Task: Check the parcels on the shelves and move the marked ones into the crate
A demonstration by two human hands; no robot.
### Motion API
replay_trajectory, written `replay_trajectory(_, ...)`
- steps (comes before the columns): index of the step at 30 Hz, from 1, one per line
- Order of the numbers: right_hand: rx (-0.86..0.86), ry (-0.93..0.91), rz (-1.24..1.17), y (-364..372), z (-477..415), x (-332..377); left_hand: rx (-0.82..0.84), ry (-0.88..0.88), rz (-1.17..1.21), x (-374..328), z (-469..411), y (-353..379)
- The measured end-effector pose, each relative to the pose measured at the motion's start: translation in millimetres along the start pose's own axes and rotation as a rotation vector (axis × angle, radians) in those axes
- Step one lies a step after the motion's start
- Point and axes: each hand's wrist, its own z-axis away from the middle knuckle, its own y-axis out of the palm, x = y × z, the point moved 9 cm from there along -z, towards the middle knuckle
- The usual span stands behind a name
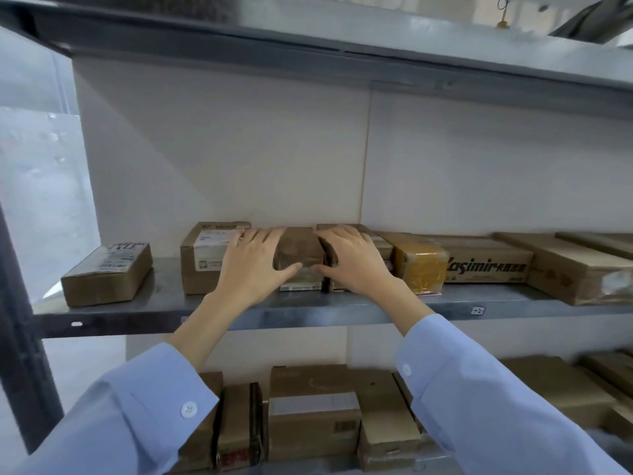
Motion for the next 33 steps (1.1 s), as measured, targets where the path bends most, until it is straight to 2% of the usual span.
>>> replay_trajectory(5,0.037,-0.05,-0.024,9.9,-1.4,-0.2,0.059,-0.022,-0.029,-2.2,2.4,7.7)
replay_trajectory(13,-0.006,-0.114,-0.205,12.8,-0.6,-3.1,-0.005,-0.031,0.055,6.0,10.6,-4.4)
replay_trajectory(23,0.051,-0.055,-0.116,18.6,-5.4,-1.0,-0.059,-0.089,0.081,2.1,17.6,4.1)
replay_trajectory(30,-0.038,-0.025,-0.285,10.9,-2.0,-4.6,-0.168,-0.146,0.291,11.1,20.1,-1.4)
replay_trajectory(33,-0.127,-0.022,-0.396,-1.5,-1.6,-5.3,-0.222,-0.143,0.364,10.5,18.6,-12.5)
